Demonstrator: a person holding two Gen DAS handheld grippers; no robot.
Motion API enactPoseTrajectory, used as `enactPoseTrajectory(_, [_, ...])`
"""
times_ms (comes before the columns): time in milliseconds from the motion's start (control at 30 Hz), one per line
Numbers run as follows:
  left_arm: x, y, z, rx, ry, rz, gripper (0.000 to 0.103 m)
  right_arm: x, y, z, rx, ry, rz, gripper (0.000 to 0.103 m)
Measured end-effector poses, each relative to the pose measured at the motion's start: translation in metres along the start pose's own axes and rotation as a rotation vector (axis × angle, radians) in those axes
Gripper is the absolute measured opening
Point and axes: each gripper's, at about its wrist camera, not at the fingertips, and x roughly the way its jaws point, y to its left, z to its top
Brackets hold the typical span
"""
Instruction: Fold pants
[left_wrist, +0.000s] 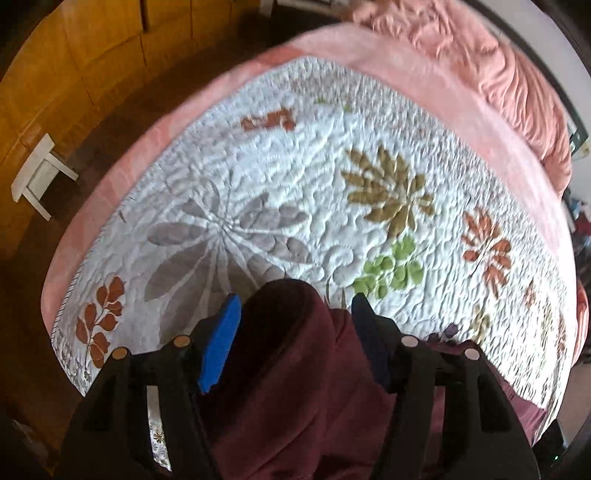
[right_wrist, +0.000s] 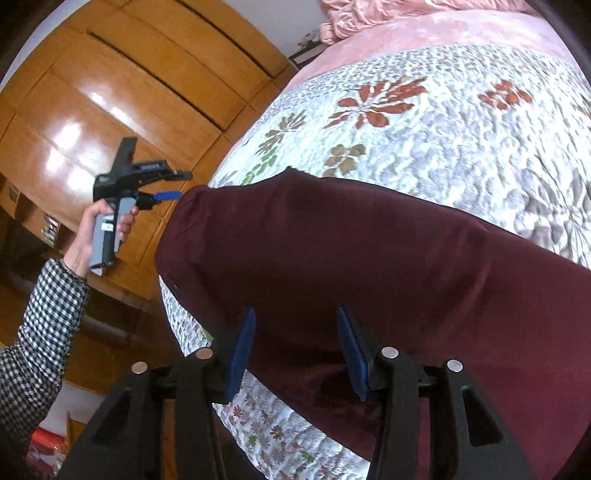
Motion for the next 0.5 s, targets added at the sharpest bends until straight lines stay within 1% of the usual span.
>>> enactPoseTrajectory(67, [0.008,-0.003,0.000,0.024,0.015,0.037,0.062,-0.001,-0.007,0.000,0.022,-0.007,-0.002,0.047])
enactPoseTrajectory(133, [0.015,-0.003,-0.001,0.031,0.043,0.036,0.061,-0.002,-0.009,0.001,0.030,-0.010,0.001,0.047])
enactPoseTrajectory(233, [0.027,-0.007,-0.002,0.054,0.086,0.040,0.056,-0.002,-0.008,0.000,0.028,-0.009,-0.002,0.047])
enactPoseTrajectory(300, [0.030,-0.008,-0.002,0.055,0.091,0.031,0.045,-0.005,-0.006,-0.003,0.024,-0.010,-0.005,0.048])
enactPoseTrajectory(333, [0.030,-0.007,-0.002,0.036,0.095,0.009,0.029,-0.005,-0.005,-0.003,0.024,-0.011,-0.004,0.048])
enactPoseTrajectory(367, [0.030,-0.005,-0.002,0.013,0.096,0.012,0.027,-0.005,-0.004,-0.004,0.024,-0.011,-0.004,0.048])
enactPoseTrajectory(433, [0.029,0.000,-0.003,-0.010,0.086,0.000,0.018,-0.006,-0.004,-0.004,0.024,-0.011,-0.005,0.048])
enactPoseTrajectory(467, [0.027,0.003,-0.003,-0.025,0.074,-0.012,0.015,-0.006,-0.004,-0.004,0.026,-0.011,-0.006,0.048])
enactPoseTrajectory(500, [0.021,0.010,-0.004,-0.059,0.051,-0.044,0.014,-0.006,-0.005,-0.005,0.028,-0.011,-0.006,0.048])
